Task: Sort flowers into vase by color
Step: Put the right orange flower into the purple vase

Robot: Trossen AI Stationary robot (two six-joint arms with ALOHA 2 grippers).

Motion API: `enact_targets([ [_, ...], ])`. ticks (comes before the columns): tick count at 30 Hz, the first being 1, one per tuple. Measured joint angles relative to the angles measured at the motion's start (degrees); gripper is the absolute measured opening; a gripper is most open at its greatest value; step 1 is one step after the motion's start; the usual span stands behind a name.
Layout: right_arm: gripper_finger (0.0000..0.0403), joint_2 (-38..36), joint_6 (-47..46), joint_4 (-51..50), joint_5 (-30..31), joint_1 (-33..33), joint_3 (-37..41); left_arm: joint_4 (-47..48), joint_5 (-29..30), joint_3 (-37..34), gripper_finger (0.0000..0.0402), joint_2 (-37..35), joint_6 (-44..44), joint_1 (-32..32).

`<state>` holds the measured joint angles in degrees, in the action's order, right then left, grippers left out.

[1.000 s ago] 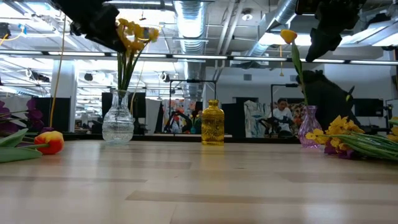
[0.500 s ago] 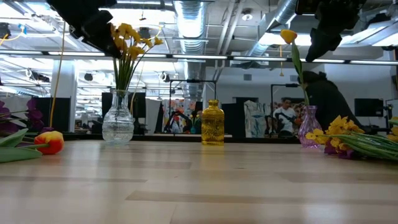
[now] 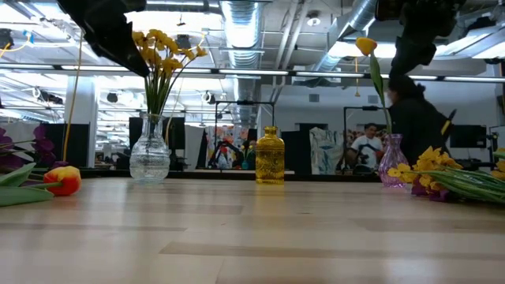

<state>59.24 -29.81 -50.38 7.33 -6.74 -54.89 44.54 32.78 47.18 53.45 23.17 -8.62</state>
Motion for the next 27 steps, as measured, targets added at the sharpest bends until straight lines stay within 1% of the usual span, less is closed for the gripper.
enact_targets([
  [2,0.0185,0.0,-0.7,-0.2,-0.3,0.0,0.0,-0.4,-2.8,0.0,0.0119,0.0,0.1,0.0],
  [6,0.0185,0.0,-1.2,-0.2,-3.5,0.0,0.0,-1.3,-8.2,0.0,0.0119,0.1,3.0,-0.1],
  [11,0.0185,0.0,-5.9,-0.2,-4.5,-0.8,0.0,-2.0,-13.0,0.0,0.0119,0.2,7.9,-0.1],
  [15,0.0185,0.1,-11.1,-0.2,-4.6,-2.7,0.0,-2.0,-13.7,0.0,0.0119,0.2,9.5,-0.1],
  [27,0.0185,0.1,-34.5,-2.7,-4.6,-12.6,0.0,-2.0,-13.9,0.0,0.0119,0.2,9.5,-0.1],
])
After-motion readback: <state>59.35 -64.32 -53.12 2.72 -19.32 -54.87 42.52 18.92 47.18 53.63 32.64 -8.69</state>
